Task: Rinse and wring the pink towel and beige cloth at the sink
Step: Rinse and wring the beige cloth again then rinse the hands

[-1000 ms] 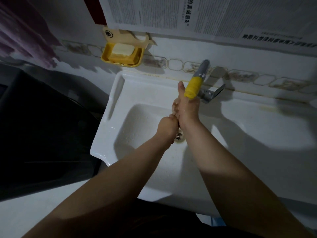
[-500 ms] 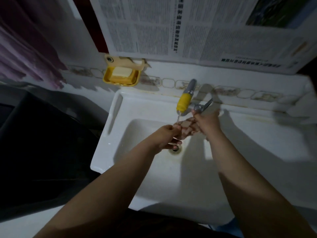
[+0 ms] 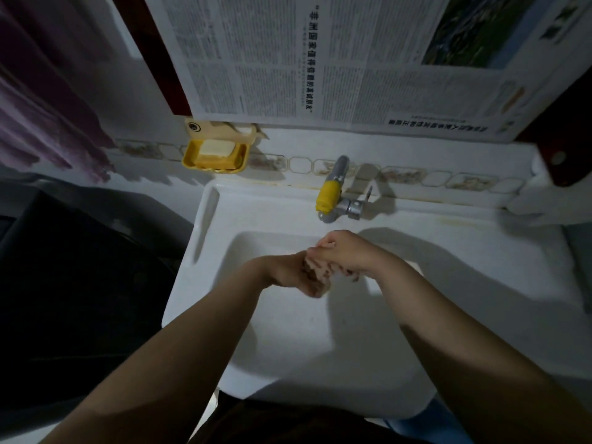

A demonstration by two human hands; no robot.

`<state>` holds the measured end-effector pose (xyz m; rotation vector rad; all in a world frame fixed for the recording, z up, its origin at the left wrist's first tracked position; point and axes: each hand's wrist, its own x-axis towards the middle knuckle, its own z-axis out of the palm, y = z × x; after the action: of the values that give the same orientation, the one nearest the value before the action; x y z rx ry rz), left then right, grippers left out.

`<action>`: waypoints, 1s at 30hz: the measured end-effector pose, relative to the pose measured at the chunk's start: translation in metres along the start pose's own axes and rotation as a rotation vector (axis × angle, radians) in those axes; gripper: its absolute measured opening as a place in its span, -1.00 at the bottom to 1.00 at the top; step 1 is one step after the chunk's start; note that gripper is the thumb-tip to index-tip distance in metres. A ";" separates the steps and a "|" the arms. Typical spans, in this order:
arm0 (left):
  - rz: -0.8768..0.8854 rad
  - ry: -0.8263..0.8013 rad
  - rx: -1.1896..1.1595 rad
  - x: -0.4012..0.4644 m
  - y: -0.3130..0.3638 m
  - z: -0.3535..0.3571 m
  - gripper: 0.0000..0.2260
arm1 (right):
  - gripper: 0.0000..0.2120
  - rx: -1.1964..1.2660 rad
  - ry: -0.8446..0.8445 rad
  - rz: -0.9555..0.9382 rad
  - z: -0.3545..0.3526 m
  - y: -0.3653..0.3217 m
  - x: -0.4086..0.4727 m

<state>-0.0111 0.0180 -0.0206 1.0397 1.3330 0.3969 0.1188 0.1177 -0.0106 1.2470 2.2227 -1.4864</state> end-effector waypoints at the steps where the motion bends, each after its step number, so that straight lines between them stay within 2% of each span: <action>1: 0.069 0.043 -0.072 -0.003 -0.002 0.001 -0.59 | -0.72 0.105 -0.026 -0.007 0.003 -0.001 0.000; 3: 0.152 0.162 -0.120 -0.007 -0.009 0.001 -0.68 | -0.83 0.340 -0.102 0.000 0.003 -0.001 0.002; 4: 0.128 0.214 -0.094 -0.009 -0.014 -0.001 -0.75 | -0.82 0.393 -0.135 0.006 0.001 -0.001 0.003; 5: 0.064 0.256 -0.058 -0.012 -0.020 -0.002 -0.81 | -0.78 0.372 -0.148 0.022 -0.003 0.000 0.005; 7: -0.081 0.287 0.021 -0.015 -0.030 -0.007 -0.90 | -0.75 0.153 -0.123 0.068 -0.008 0.003 0.008; 9: -0.205 0.204 0.139 -0.017 -0.036 -0.015 -0.93 | -0.80 -0.054 -0.095 0.093 -0.008 0.006 0.013; 11: -0.319 0.097 0.141 -0.021 -0.040 -0.019 -0.85 | -0.85 -0.109 -0.061 0.111 -0.001 0.006 0.017; 13: -0.379 0.057 -0.081 -0.024 -0.044 -0.015 -0.72 | -0.74 -0.151 0.051 0.121 0.011 0.004 0.021; 15: -0.355 0.059 -0.467 -0.024 -0.047 -0.002 -0.58 | -0.67 -0.141 0.219 0.124 0.028 -0.002 0.022; 18: -0.133 0.059 -1.070 -0.015 -0.045 0.009 -0.43 | -0.79 0.051 0.425 0.030 0.062 -0.015 0.016; 20: -0.002 0.106 -1.319 -0.012 -0.041 0.008 -0.46 | -0.83 0.130 0.397 -0.082 0.077 -0.024 0.006; 21: 0.045 0.129 -1.353 -0.012 -0.041 0.005 -0.51 | -0.84 0.140 0.333 -0.131 0.081 -0.026 0.001; 24: 0.084 0.139 -1.283 -0.022 -0.046 -0.006 -0.71 | -0.91 0.161 0.166 -0.239 0.074 -0.026 -0.012; 26: 0.024 0.117 -1.194 -0.031 -0.050 -0.015 -0.81 | -0.83 0.088 0.274 -0.257 0.062 -0.018 -0.018; 28: -0.026 0.081 -1.122 -0.038 -0.053 -0.026 -0.91 | -0.62 -0.203 0.452 -0.401 0.049 -0.008 -0.022; 30: -0.058 -0.009 -1.029 -0.044 -0.046 -0.030 -0.94 | -0.31 -0.616 0.425 -0.634 0.044 -0.003 -0.024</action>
<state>-0.0642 -0.0280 -0.0281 0.1382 0.9326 0.9024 0.1195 0.0678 -0.0157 0.7283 3.2092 -0.5490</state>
